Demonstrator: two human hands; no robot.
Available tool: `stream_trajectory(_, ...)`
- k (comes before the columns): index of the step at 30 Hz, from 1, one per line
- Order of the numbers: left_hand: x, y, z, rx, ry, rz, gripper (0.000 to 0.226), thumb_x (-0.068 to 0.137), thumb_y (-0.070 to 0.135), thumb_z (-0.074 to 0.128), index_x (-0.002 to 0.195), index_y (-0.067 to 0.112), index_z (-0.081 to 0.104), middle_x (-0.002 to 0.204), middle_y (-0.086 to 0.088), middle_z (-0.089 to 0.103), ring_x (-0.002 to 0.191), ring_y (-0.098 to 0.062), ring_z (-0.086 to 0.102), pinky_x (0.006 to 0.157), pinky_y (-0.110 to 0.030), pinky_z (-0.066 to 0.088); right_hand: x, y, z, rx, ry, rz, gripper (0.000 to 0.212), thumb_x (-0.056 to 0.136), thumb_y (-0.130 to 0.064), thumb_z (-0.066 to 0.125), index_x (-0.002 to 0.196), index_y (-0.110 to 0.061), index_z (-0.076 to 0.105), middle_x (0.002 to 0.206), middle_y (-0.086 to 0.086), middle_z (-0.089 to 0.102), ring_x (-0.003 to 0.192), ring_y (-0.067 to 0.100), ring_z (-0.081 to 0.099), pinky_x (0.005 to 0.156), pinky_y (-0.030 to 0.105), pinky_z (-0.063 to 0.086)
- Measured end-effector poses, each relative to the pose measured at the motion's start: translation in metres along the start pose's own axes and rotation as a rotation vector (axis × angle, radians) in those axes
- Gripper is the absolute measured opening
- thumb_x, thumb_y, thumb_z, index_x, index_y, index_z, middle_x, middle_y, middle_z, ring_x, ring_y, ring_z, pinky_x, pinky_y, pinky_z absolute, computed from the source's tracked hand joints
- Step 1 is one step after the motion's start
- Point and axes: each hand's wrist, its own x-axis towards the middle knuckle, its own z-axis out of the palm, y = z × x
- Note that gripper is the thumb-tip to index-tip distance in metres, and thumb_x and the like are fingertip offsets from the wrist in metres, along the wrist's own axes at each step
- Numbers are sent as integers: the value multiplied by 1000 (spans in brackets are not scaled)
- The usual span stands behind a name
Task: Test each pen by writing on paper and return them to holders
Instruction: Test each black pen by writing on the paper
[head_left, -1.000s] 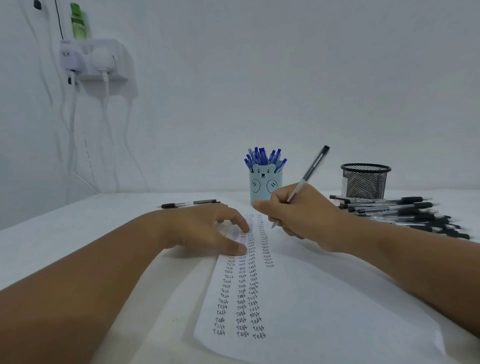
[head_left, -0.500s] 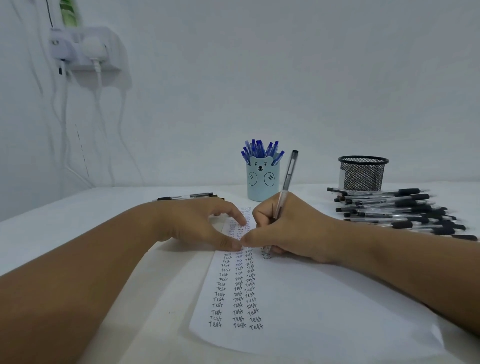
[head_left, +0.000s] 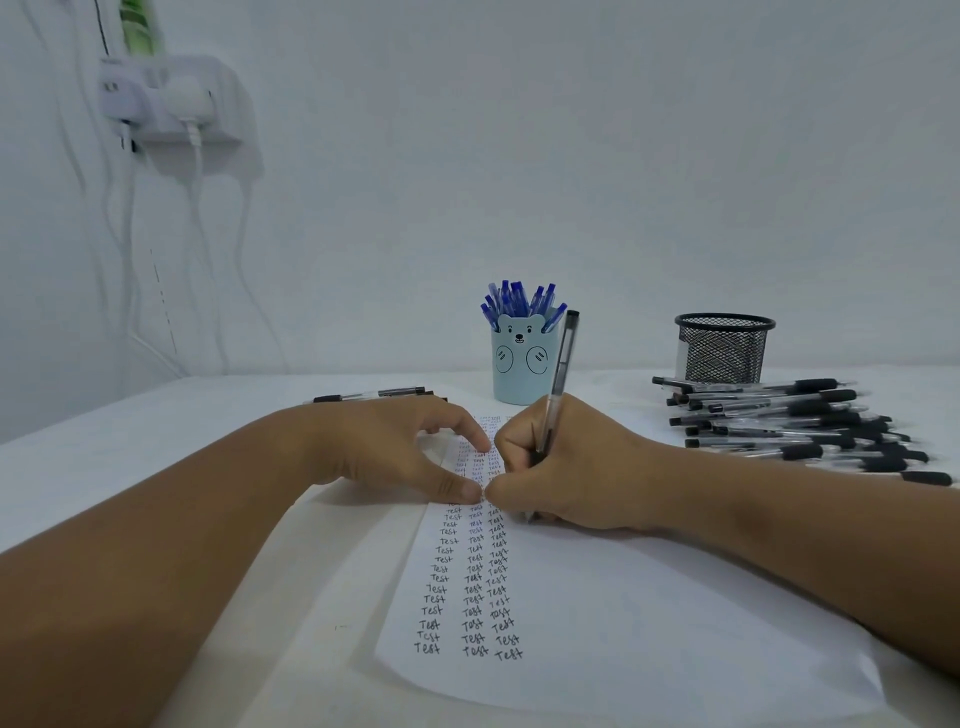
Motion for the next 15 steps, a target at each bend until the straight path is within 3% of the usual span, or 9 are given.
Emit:
stream_trajectory(2,0,0,0,3,-3,6,43,75,48,83,112,51,61,120,31,46,108,18,37,101,-26,31,0,-1,1,-11,-5,-7,33,81,-3,72,57,6,51,57,22,61,45,10,45,47,14,36)
stream_trajectory(12,-1,1,0,29,3,12,43,77,48,81,113,50,60,116,33,45,103,15,40,97,-23,32,-1,-1,-1,-3,-30,-6,36,82,-3,72,58,9,48,60,27,60,47,13,44,46,16,35)
stream_trajectory(15,0,2,0,37,5,17,42,78,46,81,115,49,60,113,34,44,101,17,39,91,-19,32,-1,0,-1,26,-7,-4,36,82,-3,72,57,5,46,49,10,54,42,9,42,45,15,33)
